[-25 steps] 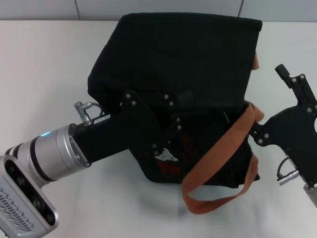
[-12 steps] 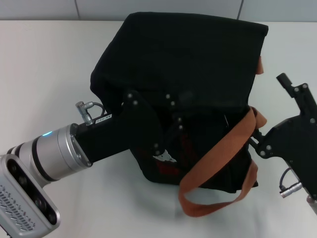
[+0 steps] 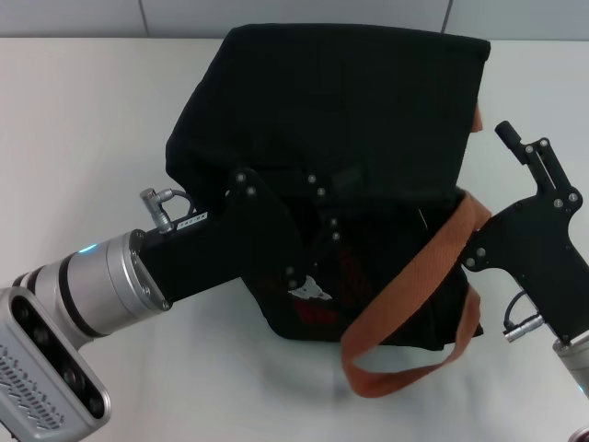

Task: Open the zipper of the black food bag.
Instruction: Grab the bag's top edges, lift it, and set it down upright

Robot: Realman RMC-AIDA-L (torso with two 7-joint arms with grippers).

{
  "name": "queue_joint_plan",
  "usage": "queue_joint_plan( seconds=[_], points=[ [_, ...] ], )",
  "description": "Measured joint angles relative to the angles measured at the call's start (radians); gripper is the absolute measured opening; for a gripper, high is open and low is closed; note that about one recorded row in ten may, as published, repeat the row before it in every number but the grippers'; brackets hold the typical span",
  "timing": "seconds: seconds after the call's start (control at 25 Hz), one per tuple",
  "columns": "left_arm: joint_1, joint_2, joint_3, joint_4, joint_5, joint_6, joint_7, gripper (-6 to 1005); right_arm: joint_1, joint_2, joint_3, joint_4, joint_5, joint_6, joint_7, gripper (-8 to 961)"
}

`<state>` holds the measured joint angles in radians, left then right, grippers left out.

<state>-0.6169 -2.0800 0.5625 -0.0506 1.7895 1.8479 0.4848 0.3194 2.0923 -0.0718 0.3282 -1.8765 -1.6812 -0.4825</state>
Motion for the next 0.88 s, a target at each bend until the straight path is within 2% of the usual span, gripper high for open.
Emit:
queue_joint_plan(
  seconds=[0.4, 0.8, 0.88],
  points=[
    [-0.008, 0.000, 0.004, -0.001, 0.001, 0.001, 0.000, 112, 0.008, 0.000, 0.031, 0.032, 0.005, 0.005, -0.101, 828],
    [-0.010, 0.000, 0.003, -0.002, 0.001, 0.002, 0.000, 117, 0.023, 0.000, 0.025, 0.039, -0.001, 0.023, -0.117, 827],
    [-0.011, 0.000, 0.002, -0.002, 0.001, 0.002, 0.000, 118, 0.021, 0.000, 0.020, 0.035, -0.002, 0.023, -0.117, 798]
  ],
)
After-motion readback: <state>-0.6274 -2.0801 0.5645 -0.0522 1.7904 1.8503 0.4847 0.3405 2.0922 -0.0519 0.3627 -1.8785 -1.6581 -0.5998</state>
